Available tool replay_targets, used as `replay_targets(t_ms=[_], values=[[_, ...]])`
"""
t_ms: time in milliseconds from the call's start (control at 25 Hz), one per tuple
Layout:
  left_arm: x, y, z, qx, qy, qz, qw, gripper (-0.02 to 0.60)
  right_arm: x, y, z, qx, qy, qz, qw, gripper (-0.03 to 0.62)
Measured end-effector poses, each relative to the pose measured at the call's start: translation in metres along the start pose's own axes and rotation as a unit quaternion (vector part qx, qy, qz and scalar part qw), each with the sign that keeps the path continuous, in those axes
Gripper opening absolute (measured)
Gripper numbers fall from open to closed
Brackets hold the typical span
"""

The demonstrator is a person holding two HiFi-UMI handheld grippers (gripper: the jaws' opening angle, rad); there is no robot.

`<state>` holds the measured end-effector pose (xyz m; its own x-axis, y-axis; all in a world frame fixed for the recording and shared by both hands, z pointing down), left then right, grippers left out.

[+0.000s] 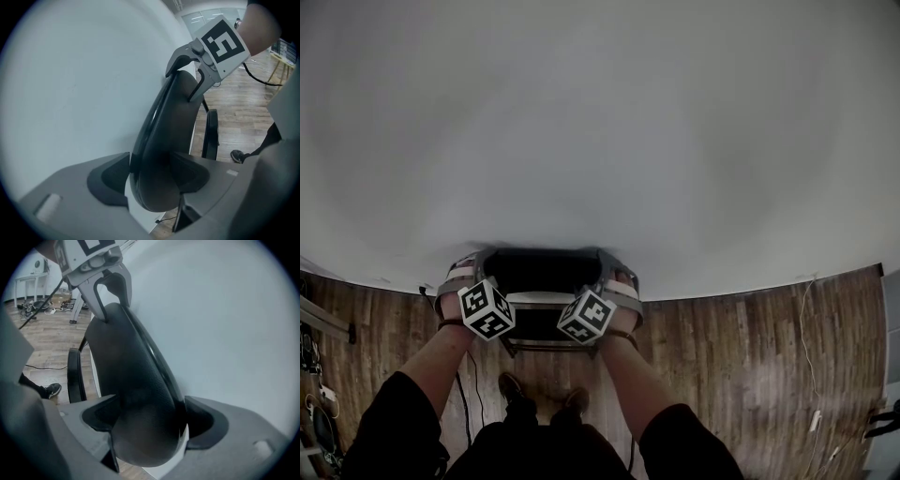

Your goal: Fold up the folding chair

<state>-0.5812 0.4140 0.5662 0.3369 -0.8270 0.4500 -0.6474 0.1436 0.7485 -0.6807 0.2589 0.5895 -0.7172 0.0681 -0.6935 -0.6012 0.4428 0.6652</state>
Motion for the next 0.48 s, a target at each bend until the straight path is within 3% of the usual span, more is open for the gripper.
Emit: replay_targets(t_ms=[480], values=[[-0.0072, 0.0041, 0.0035, 0.007, -0.011, 0.010, 0.9999, 0.258, 0.0086, 0.0019, 0.0025, -0.018, 0.004, -0.028, 0.999, 0.420]])
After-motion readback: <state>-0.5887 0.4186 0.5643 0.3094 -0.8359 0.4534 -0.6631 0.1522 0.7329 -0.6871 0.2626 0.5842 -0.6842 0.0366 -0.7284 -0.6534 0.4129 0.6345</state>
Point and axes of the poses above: the fingertips, and each gripper's own axes: y forward along the fingers, x to its right, z out of its top, the point moved 4 cm from there along -y, backward along the fingers, and after that the axes turned 8 degrees about -y, right-handed, at the moved point
